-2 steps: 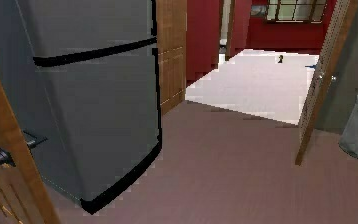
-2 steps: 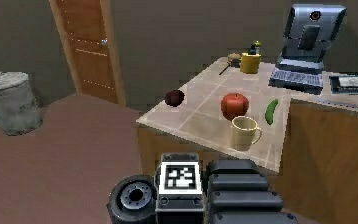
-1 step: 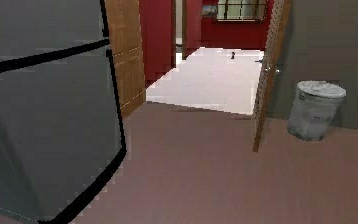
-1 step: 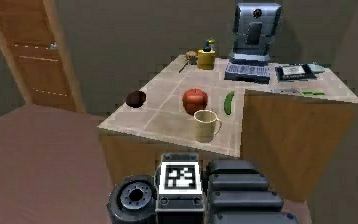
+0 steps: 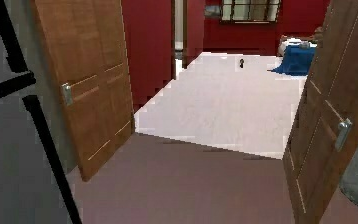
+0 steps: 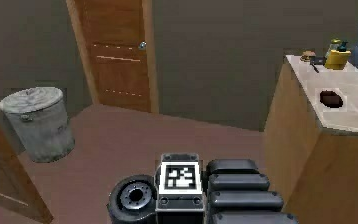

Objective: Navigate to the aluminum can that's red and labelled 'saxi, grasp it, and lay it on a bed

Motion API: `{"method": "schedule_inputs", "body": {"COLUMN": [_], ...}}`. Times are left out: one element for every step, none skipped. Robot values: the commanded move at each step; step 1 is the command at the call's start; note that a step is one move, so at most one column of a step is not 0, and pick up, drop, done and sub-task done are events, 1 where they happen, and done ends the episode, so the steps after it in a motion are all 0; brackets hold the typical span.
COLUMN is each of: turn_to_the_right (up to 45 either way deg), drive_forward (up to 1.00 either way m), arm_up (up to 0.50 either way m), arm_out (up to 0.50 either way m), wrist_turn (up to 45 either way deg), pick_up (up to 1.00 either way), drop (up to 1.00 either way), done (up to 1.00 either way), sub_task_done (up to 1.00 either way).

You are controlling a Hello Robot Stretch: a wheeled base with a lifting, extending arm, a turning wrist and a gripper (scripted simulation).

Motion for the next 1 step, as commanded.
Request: {"method": "schedule_inputs", "body": {"turn_to_the_right": [6.0], "drive_forward": [0.0], "arm_up": [0.0], "arm_out": [0.0], "wrist_turn": [0.0], "pick_up": [0.0], "drop": [0.0], "done": [0.0], "sub_task_done": [0.0]}}
